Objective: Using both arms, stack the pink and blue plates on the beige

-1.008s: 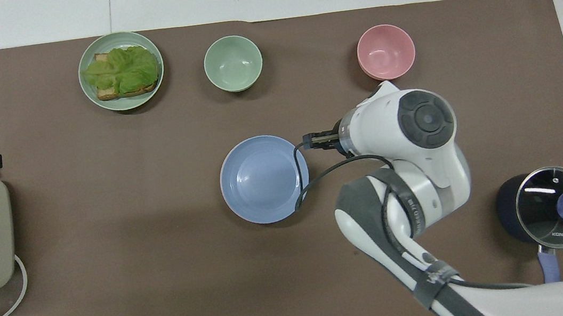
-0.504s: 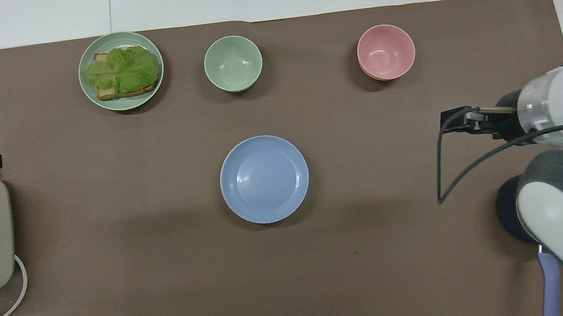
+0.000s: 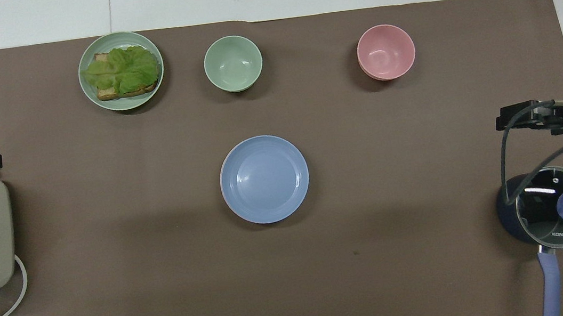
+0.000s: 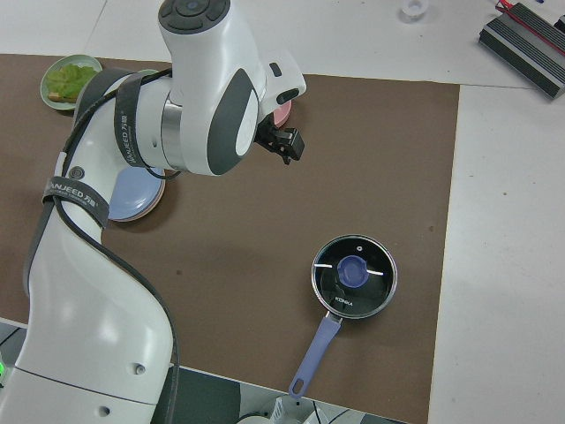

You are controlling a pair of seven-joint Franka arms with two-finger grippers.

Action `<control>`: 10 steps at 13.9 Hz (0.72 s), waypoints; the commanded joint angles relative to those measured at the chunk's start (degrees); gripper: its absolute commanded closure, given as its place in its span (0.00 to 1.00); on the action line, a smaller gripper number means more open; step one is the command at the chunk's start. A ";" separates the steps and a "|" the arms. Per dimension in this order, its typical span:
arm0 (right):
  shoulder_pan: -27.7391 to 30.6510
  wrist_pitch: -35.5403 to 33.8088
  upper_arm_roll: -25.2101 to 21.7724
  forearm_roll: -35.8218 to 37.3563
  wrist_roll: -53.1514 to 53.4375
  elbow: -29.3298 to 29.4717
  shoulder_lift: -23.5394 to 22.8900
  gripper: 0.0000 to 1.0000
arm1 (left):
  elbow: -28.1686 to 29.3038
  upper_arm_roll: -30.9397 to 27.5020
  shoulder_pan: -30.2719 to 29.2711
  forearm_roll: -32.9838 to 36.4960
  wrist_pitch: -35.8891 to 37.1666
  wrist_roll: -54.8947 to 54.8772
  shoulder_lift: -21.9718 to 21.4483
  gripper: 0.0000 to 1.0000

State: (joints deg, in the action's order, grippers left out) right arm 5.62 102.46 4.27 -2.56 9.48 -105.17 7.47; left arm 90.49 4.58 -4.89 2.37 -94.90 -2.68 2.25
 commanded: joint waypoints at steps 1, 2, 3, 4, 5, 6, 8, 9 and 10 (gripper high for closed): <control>0.80 -2.69 0.83 2.03 -0.95 4.17 -1.58 0.00 | 0.30 0.34 -0.56 0.62 0.51 -0.48 -0.40 0.00; 0.71 -4.97 0.92 2.99 -1.04 6.44 -2.37 0.00 | 0.30 0.43 -0.56 0.62 0.51 -0.48 -0.49 0.00; 0.36 -7.69 0.92 3.26 -0.95 9.34 -3.50 0.00 | 0.30 0.43 -0.56 0.62 0.51 -0.48 -0.49 0.00; 0.27 -10.50 0.83 3.26 -1.04 12.50 -4.82 0.00 | 0.30 0.43 -0.56 0.62 0.51 -0.48 -0.40 0.00; 0.18 -12.09 0.92 3.52 -1.04 14.88 -6.31 0.00 | 0.30 0.43 -0.56 0.62 0.51 -0.48 -0.49 0.00; -0.16 -12.89 1.00 4.31 -1.13 16.21 -7.20 0.00 | 0.30 0.43 -0.56 0.62 0.51 -0.48 -0.49 0.00; -2.09 -13.25 1.44 5.98 -1.04 16.22 -7.29 0.00 | 0.30 0.43 -0.56 0.62 0.51 -0.48 -0.49 0.00; -2.97 -12.90 1.44 5.90 -0.87 16.22 -7.29 0.00 | 0.30 0.34 -0.56 0.62 0.51 -0.48 -0.49 0.00; -2.98 -12.64 1.44 5.29 -0.43 16.22 -7.29 0.00 | 0.30 0.43 -0.56 0.62 0.51 -0.48 -0.40 0.00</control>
State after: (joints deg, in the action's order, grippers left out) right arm 3.24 90.75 5.38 1.69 9.27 -90.86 1.20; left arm 90.49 4.58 -4.89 2.37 -94.90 -2.69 2.25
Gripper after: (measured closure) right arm 0.000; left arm 0.000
